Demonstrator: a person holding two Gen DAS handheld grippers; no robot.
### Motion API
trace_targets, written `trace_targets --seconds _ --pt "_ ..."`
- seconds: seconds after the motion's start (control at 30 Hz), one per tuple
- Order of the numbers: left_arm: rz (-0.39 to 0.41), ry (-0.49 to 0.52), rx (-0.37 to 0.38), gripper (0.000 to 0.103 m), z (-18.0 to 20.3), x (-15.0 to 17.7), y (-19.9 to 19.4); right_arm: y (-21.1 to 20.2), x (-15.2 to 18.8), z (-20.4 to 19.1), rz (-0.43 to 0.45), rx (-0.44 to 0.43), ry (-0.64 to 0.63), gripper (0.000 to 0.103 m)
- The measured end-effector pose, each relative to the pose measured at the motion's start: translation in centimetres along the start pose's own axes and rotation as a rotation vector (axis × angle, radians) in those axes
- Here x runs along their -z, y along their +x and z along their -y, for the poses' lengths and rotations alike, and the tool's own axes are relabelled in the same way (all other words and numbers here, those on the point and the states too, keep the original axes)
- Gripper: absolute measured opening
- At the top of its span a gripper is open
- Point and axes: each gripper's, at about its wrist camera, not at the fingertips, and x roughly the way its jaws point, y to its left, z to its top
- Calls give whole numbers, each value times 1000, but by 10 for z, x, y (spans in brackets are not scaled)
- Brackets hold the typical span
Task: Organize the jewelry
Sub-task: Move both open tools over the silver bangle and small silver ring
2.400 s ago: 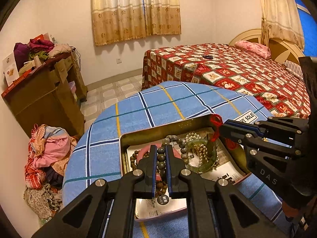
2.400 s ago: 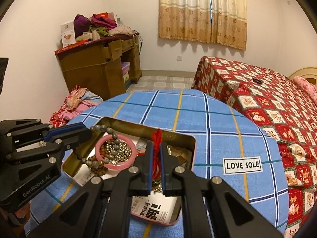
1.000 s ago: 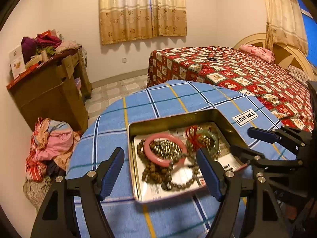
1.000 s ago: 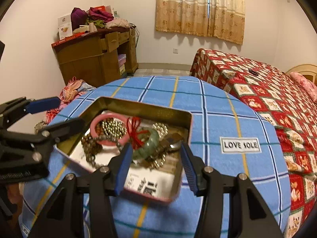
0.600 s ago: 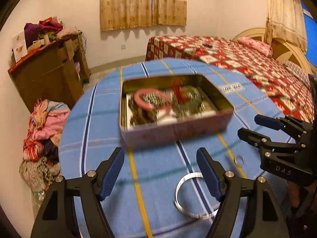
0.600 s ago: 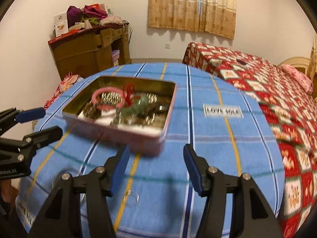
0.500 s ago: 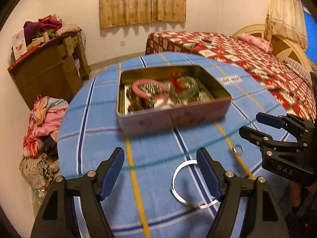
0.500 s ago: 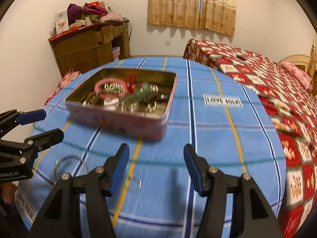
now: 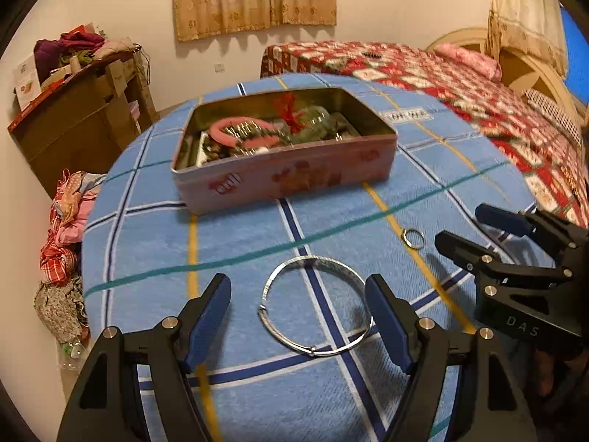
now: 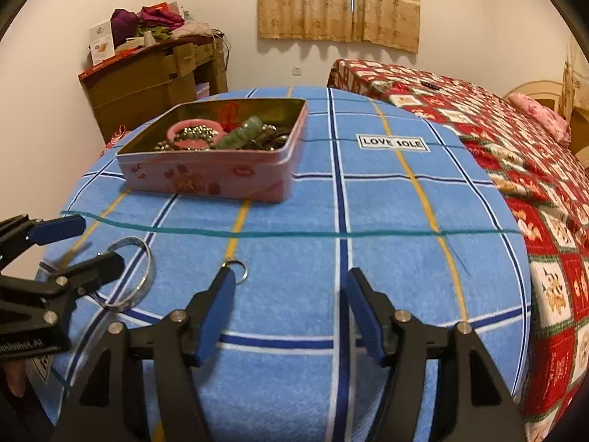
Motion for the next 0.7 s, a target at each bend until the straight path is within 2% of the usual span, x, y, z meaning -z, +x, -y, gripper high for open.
trace_targets --seconds 0.23,0.37,0.53,0.7 --pt "-3 -18 17 76 0 1 3 5 2 0 -12 -2 4 67" --pt "18 -17 54 76 3 0 -5 6 4 0 -7 -1 4 68" --pt "-29 -1 28 76 3 6 10 6 5 -1 -4 -1 9 68" --pt "7 -8 -5 76 -10 7 17 6 4 -3 -3 7 0 68"
